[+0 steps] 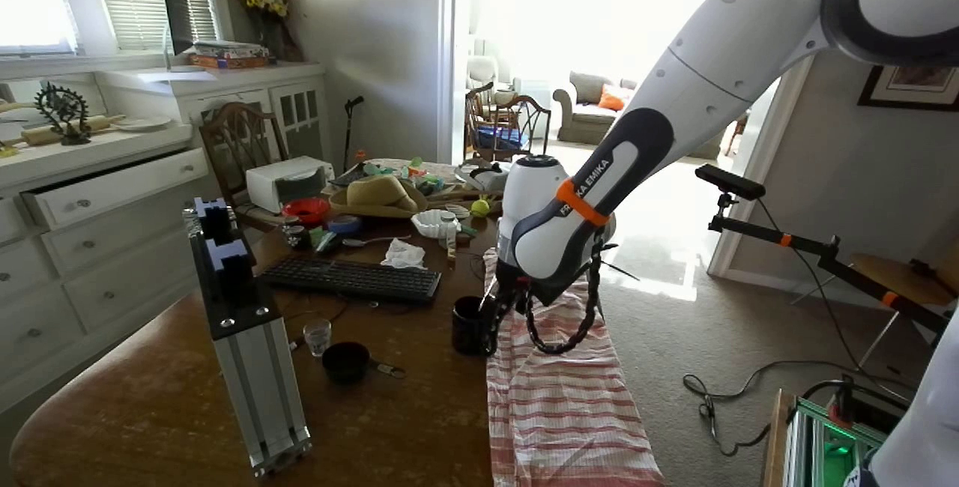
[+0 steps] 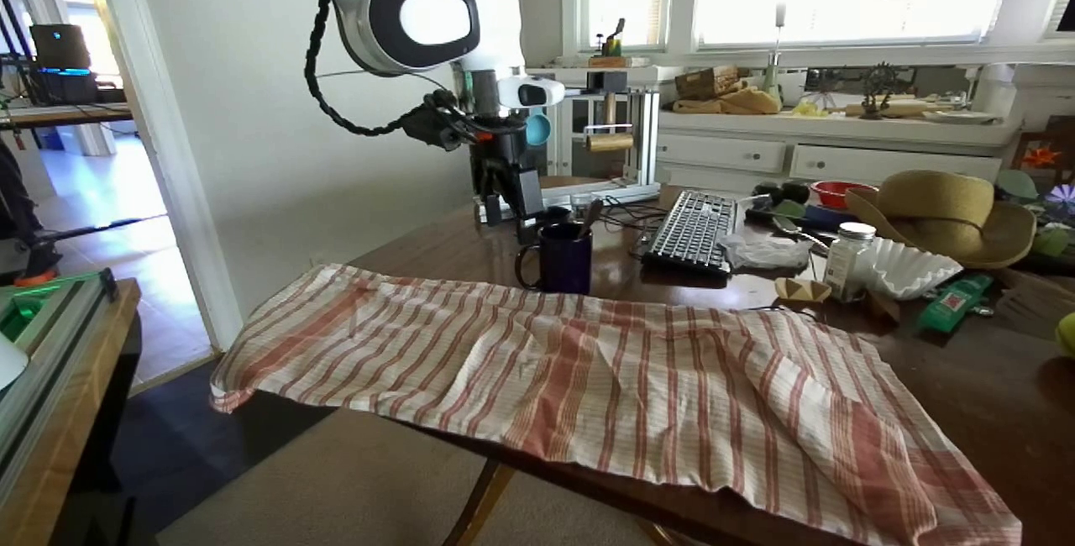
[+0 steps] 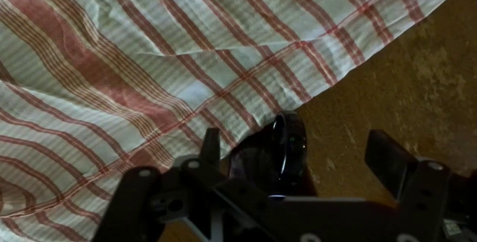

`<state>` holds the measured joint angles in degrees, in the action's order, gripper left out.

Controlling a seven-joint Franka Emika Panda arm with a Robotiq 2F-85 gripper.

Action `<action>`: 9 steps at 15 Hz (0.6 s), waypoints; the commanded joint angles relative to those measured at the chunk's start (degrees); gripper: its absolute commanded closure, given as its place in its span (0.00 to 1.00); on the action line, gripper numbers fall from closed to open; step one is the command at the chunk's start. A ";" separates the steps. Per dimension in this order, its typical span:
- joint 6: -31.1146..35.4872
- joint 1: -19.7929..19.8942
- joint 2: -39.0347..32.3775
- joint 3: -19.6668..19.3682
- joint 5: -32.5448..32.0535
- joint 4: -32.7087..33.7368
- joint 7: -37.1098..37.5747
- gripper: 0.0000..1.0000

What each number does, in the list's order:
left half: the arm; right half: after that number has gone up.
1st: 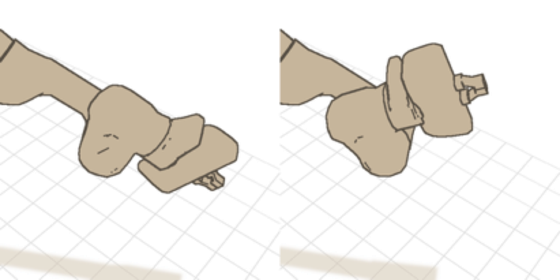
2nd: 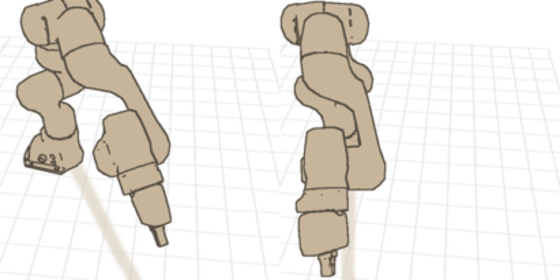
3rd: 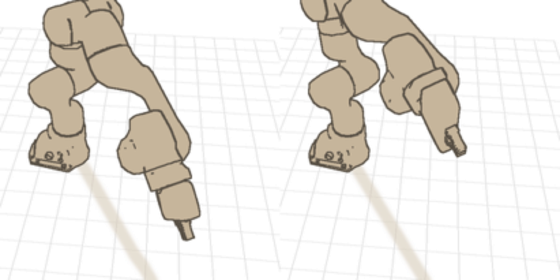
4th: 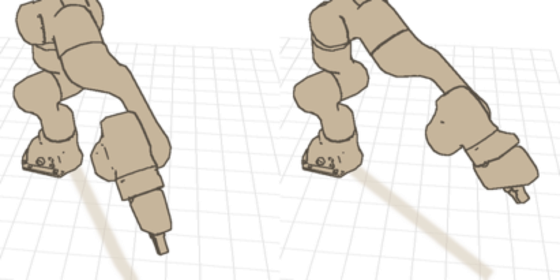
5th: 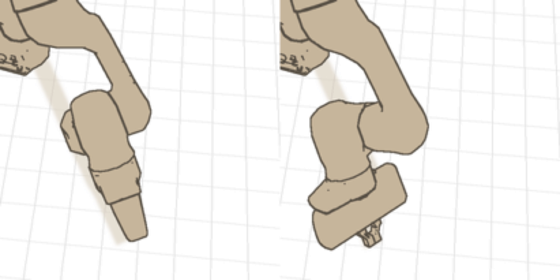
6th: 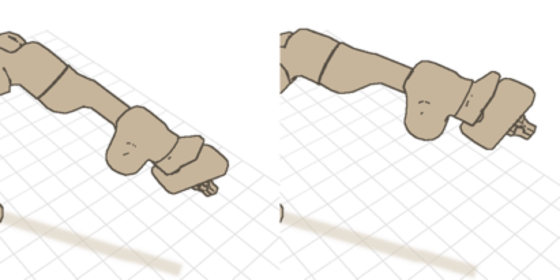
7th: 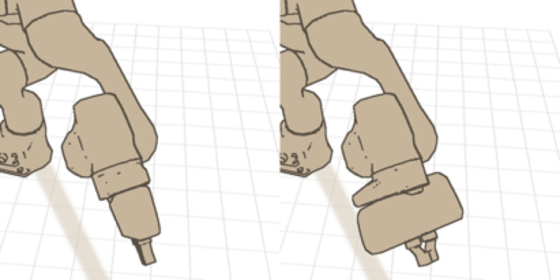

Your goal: Put the spoon in the cup, then move the cup backwards

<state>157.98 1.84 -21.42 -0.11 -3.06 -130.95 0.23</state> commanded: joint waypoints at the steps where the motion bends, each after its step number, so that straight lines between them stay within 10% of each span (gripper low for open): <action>1: 4.19 -0.29 -4.67 -0.21 1.69 2.70 0.92 0.00; 4: 5.18 -0.51 -6.58 -0.32 1.70 3.93 1.44 0.00; 9: 6.56 -0.42 -8.65 -0.06 1.97 5.41 1.68 0.51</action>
<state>162.67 1.87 -27.83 -0.12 -2.69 -127.06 1.39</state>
